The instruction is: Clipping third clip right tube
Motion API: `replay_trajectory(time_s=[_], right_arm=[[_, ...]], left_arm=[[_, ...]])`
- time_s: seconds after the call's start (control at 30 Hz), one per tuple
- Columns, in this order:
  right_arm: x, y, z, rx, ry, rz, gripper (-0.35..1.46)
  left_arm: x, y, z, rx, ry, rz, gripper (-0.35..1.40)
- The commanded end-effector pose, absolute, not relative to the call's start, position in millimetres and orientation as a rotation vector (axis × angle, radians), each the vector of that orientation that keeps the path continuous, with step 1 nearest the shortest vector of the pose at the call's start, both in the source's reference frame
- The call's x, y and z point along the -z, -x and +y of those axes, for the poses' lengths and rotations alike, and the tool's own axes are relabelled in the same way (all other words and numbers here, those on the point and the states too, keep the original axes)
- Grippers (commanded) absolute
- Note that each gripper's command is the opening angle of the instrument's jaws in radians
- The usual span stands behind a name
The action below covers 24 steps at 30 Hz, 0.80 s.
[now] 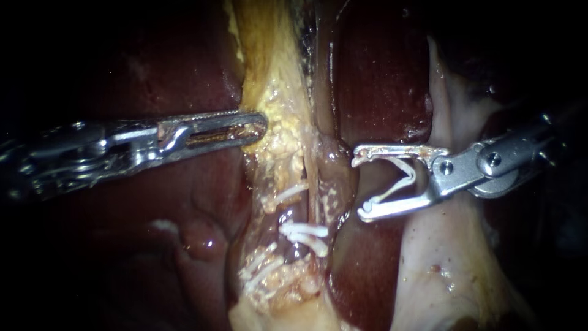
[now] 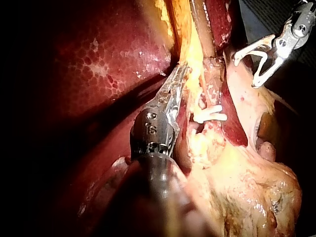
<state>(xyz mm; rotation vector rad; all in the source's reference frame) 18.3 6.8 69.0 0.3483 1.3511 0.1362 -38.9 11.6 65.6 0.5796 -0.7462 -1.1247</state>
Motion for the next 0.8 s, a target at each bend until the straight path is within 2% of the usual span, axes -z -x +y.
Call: replay_trajectory(time_s=[0.03,0.3,0.53,0.8], right_arm=[[-69.1,-18.4,6.5,-0.135,-0.348,1.351,0.60],[-73.0,-21.3,4.0,-0.317,-0.527,1.316,0.60],[-77.1,-23.6,2.8,-0.441,-0.621,1.270,0.60],[-79.1,-26.1,3.4,-0.499,-0.654,1.247,0.60]], left_arm=[[-65.3,38.6,11.6,1.126,-0.575,-0.745,-0.35],[-62.0,35.3,12.0,1.134,-0.568,-0.767,-0.35],[-59.7,31.9,13.5,1.147,-0.581,-0.813,-0.35],[-56.5,30.5,14.5,1.162,-0.603,-0.861,-0.35]])
